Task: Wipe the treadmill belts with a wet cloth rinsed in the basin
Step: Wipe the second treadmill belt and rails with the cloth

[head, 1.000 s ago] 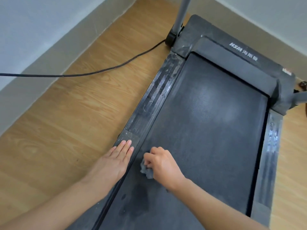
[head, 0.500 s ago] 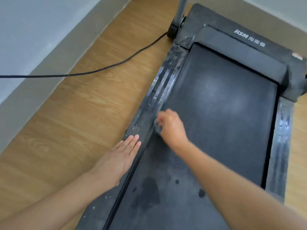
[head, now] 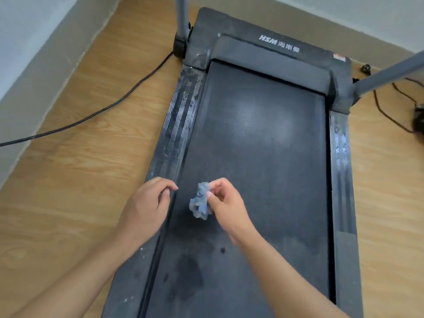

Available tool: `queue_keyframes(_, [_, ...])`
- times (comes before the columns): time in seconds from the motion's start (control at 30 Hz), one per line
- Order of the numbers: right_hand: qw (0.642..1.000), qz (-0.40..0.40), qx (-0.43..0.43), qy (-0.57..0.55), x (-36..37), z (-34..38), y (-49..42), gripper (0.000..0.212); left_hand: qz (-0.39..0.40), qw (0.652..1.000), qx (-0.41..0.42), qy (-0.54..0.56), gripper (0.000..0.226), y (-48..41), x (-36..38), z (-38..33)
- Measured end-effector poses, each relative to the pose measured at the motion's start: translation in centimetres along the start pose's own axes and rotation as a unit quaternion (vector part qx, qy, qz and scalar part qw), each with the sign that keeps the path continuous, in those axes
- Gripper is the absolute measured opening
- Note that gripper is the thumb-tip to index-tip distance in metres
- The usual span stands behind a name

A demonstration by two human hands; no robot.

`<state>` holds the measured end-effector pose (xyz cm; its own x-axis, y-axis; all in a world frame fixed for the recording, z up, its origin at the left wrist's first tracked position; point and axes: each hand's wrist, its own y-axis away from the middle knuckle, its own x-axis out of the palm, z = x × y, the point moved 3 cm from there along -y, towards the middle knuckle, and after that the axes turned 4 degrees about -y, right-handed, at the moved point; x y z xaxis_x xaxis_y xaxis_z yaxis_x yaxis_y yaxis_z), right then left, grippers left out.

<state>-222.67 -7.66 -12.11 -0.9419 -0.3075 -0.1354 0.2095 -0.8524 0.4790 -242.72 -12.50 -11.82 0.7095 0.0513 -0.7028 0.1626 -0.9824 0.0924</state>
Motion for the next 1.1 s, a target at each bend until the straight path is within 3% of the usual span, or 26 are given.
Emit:
queue_keyframes(0.1, [0.952, 0.031, 0.104, -0.287, -2.2, 0.9, 0.2, 0.016, 0.051, 0.979, -0.094, 0.175, 0.023, -1.2, 1.5, -1.8])
queue_keyframes(0.2, [0.893, 0.077, 0.189, -0.401, -2.5, 1.1, 0.7, 0.034, 0.156, 0.944, -0.162, 0.243, 0.019, -1.7, 2.4, -3.5])
queue_keyframes(0.23, [0.892, 0.088, 0.199, -0.396, -2.5, 1.1, 0.8, 0.046, 0.181, 0.938, -0.165, 0.247, 0.021, -1.5, 2.6, -3.8])
queue_keyframes(0.3, [0.925, 0.097, 0.169, -0.326, -2.5, 1.3, 0.9, 0.051, 0.183, 0.926, -0.178, 0.277, 0.019, -1.0, 2.9, -3.8])
queue_keyframes(0.4, [0.975, 0.080, 0.098, -0.183, -2.2, 1.3, 1.0, 0.025, 0.152, 0.917, -0.197, 0.312, 0.020, -0.1, 3.1, -3.0])
queue_keyframes(0.6, [0.990, 0.036, 0.070, -0.120, -2.3, 2.0, 1.0, 0.017, 0.071, 0.914, -0.219, 0.334, 0.018, -0.2, 1.8, -1.7])
queue_keyframes(0.67, [0.990, 0.031, 0.061, -0.124, -2.1, 2.3, 1.3, 0.017, 0.053, 0.928, -0.216, 0.300, 0.012, -0.1, 1.8, -1.8])
queue_keyframes(0.77, [0.991, 0.020, 0.039, -0.127, -1.6, 2.7, 1.8, 0.013, -0.056, 0.972, -0.159, 0.161, 0.026, 0.5, 1.3, -2.1])
queue_keyframes(0.8, [0.990, 0.021, 0.032, -0.137, -1.5, 2.9, 2.1, 0.013, -0.059, 0.974, -0.144, 0.163, 0.025, 0.6, 1.2, -2.4])
queue_keyframes(0.87, [0.986, 0.030, 0.027, -0.162, -1.3, 3.3, 2.5, 0.015, -0.002, 0.955, -0.150, 0.258, 0.022, 0.4, 1.4, -2.9])
queue_keyframes(0.93, [0.982, 0.040, 0.032, -0.179, -1.3, 3.4, 2.8, 0.018, 0.039, 0.941, -0.127, 0.311, 0.041, 0.5, 1.4, -3.2])
queue_keyframes(1.03, [0.975, 0.067, 0.057, -0.202, -1.3, 3.4, 3.0, 0.022, 0.055, 0.981, -0.001, 0.185, 0.079, 0.8, 0.5, -3.7])
queue_keyframes(1.1, [0.972, 0.087, 0.078, -0.205, -1.3, 3.4, 3.0, 0.024, 0.059, 0.986, 0.059, 0.143, 0.064, 0.7, 0.0, -3.8])
